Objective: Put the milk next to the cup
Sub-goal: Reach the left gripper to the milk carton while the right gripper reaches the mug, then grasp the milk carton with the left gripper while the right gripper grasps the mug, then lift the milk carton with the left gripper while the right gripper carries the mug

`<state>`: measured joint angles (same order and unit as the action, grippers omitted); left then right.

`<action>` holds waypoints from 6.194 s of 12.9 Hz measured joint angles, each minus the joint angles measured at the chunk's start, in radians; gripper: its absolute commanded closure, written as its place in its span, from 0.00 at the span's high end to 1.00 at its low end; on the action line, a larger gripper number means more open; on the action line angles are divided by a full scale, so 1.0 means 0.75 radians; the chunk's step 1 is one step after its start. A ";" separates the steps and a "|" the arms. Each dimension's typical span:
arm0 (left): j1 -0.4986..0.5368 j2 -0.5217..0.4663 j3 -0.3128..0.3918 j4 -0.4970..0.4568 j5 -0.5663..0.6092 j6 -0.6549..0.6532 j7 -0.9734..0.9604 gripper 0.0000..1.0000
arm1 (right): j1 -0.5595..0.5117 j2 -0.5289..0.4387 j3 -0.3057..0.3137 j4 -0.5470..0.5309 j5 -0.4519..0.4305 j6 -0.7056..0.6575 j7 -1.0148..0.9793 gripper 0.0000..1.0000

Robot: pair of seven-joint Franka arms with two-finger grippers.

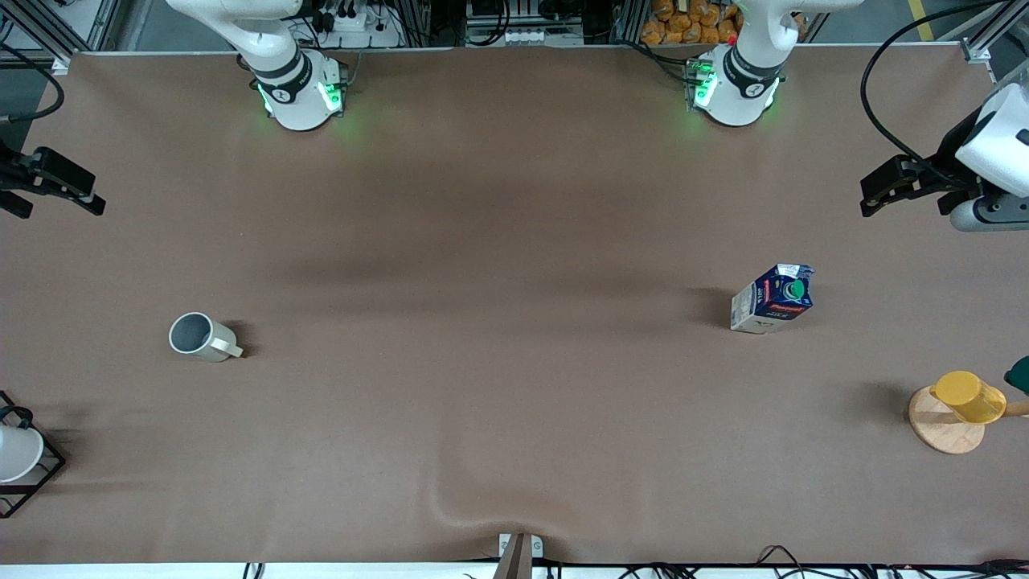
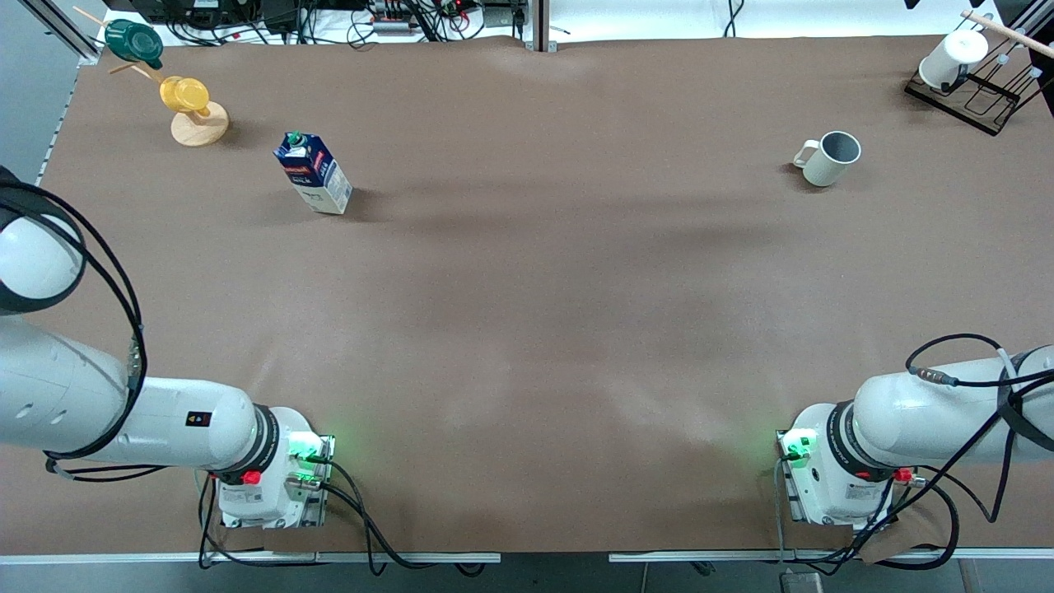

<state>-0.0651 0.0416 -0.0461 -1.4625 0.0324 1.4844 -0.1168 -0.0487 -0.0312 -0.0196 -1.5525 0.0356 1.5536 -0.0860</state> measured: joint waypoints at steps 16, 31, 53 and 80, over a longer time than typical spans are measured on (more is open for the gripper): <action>0.007 0.099 0.018 -0.442 0.002 0.417 0.153 1.00 | 0.009 0.219 0.005 0.006 0.000 0.013 -0.002 1.00; 0.023 0.267 0.019 -0.615 0.002 0.653 0.208 0.97 | 0.499 0.590 0.016 0.051 -0.001 0.334 0.014 1.00; 0.002 0.294 -0.107 -0.364 0.001 0.551 0.070 0.24 | 0.009 0.640 -0.033 -0.371 -0.160 0.691 -0.608 1.00; -0.032 0.211 -0.225 -0.093 -0.009 0.170 -0.071 0.25 | 0.753 0.876 0.021 0.099 0.068 0.739 -0.052 0.00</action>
<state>-0.0893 0.2001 -0.2148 -1.5320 0.0254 1.6122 -0.1701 0.5164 0.6261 -0.0036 -1.4785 0.0867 2.1076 -0.1251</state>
